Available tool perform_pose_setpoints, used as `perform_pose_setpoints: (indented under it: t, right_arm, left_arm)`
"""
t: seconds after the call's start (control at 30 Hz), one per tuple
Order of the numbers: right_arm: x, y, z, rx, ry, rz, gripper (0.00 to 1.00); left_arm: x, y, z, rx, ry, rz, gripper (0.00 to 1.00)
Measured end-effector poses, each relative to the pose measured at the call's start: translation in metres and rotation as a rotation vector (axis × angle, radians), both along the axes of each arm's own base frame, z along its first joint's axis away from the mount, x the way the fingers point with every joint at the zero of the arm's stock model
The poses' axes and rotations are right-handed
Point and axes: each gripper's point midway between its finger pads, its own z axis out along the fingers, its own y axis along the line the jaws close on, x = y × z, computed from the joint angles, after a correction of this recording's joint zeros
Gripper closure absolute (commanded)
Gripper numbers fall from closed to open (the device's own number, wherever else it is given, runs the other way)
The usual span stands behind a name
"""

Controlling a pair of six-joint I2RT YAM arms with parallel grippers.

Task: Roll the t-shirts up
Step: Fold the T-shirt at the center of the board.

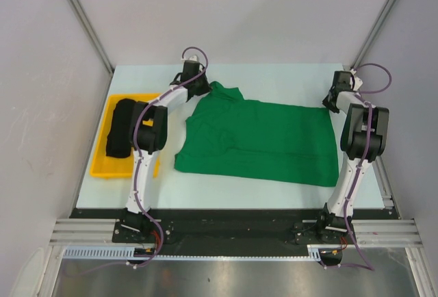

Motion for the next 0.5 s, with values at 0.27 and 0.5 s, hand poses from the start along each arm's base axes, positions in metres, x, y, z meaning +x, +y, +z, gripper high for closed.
perform_pose_setpoints:
  t: [0.27,0.5]
  right_arm:
    - [0.001,-0.003,0.002,0.010,0.006,-0.003,1.00]
    - [-0.005,-0.005,0.012,0.008,0.004,-0.011,1.00]
  left_arm:
    - [0.000,0.001,0.012,0.018,-0.024,-0.016,1.00]
    - [-0.011,0.007,0.066,0.033,-0.089,-0.030,1.00]
